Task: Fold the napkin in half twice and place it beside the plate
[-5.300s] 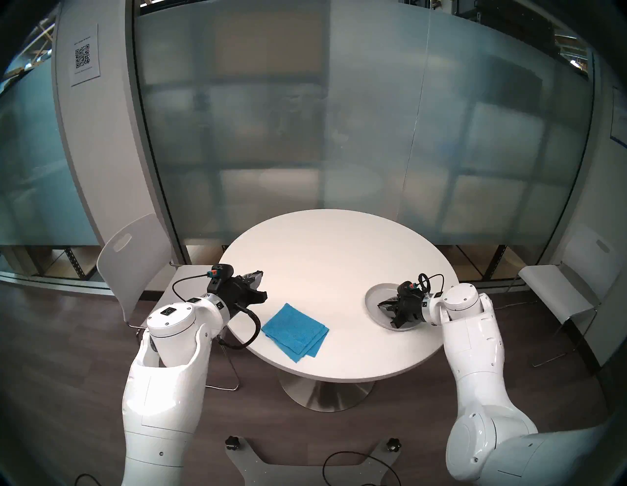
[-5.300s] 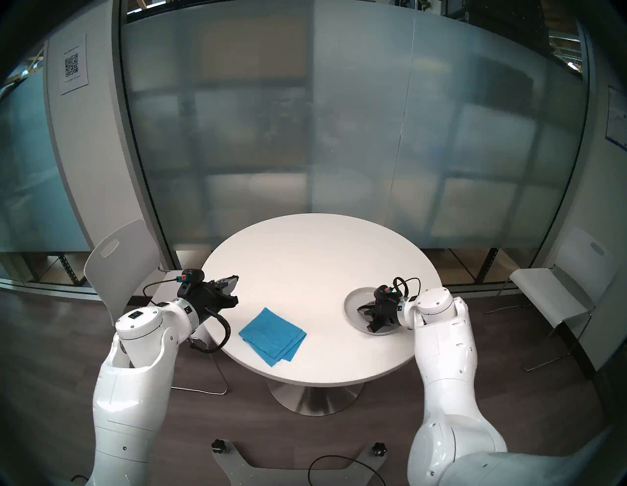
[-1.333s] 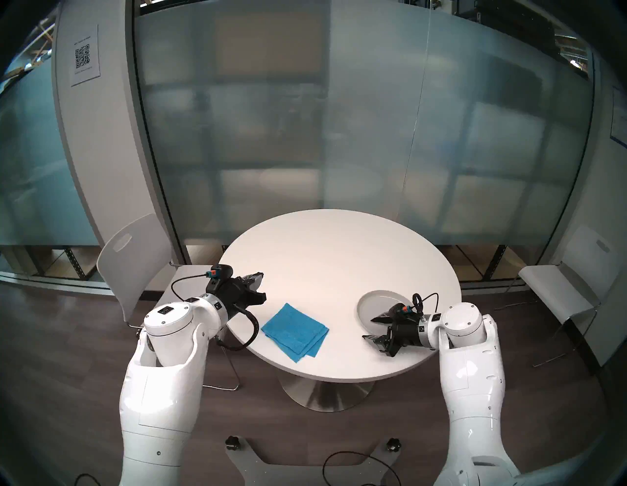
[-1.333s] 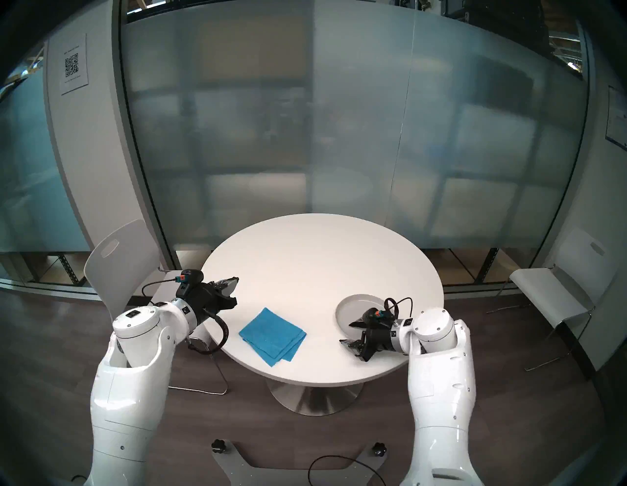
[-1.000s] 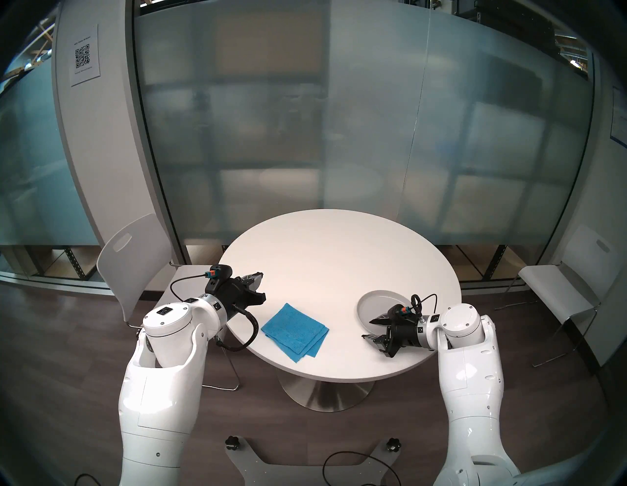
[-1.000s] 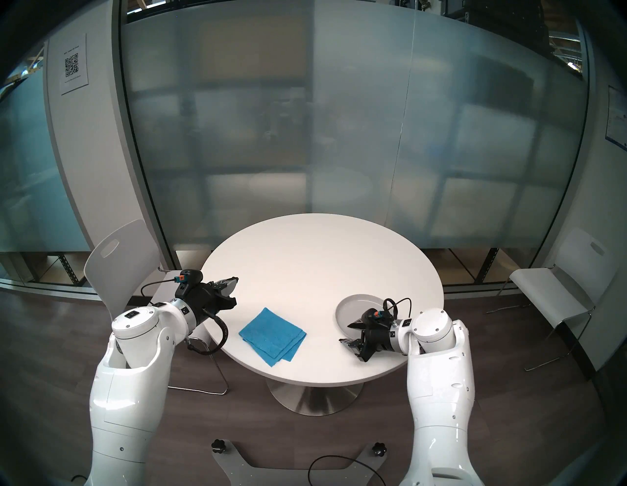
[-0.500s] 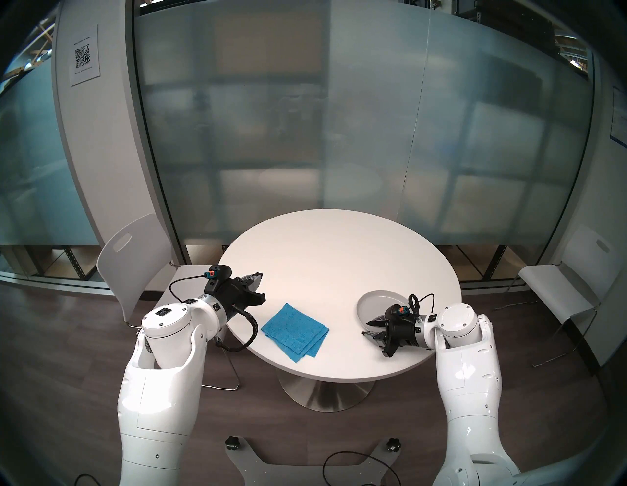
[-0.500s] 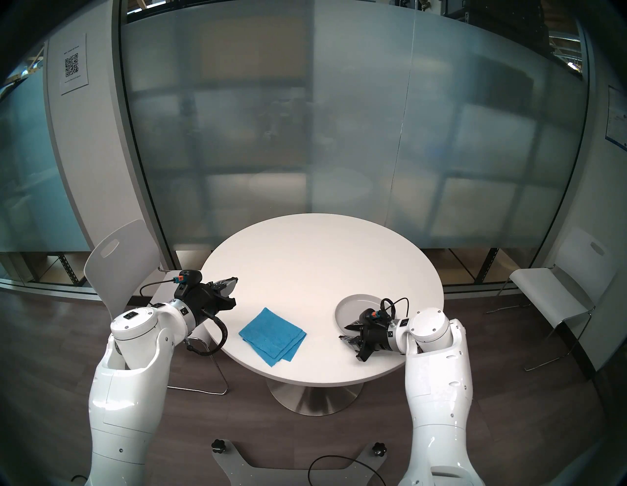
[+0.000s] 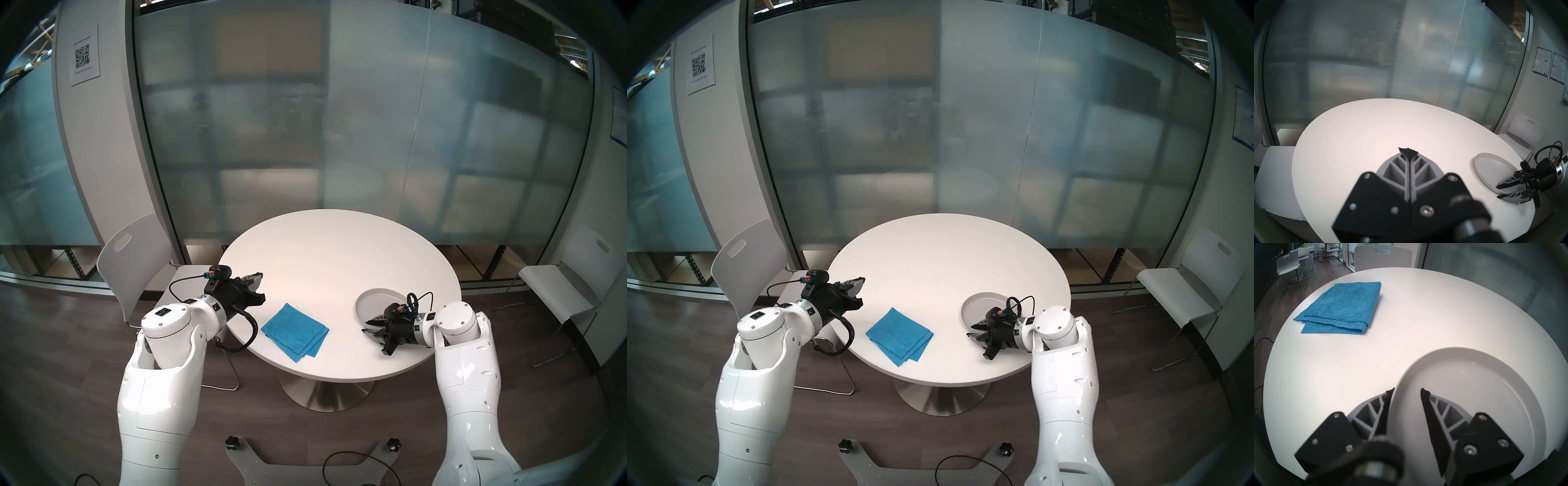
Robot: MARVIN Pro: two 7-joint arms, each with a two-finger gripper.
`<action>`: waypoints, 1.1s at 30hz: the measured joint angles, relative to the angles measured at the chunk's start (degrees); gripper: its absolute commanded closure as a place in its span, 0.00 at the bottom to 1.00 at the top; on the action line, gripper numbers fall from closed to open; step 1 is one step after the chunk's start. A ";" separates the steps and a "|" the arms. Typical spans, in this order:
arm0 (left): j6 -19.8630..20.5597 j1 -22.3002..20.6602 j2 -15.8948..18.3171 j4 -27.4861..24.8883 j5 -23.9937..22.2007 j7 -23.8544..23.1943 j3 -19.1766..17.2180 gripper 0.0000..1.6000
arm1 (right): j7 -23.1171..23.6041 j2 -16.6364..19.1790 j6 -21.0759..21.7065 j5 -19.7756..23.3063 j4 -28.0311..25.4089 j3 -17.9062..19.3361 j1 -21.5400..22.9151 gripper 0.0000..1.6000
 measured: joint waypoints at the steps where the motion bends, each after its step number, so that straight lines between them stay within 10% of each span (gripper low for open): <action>1: 0.00 -0.01 0.00 0.00 0.00 -0.01 0.00 1.00 | 0.03 -0.02 0.11 -0.04 -0.14 0.00 -0.06 0.55; 33: 0.01 -0.37 -0.01 0.25 -0.01 -0.45 0.18 1.00 | 8.74 -2.13 3.81 2.17 -14.80 -1.58 -11.64 0.55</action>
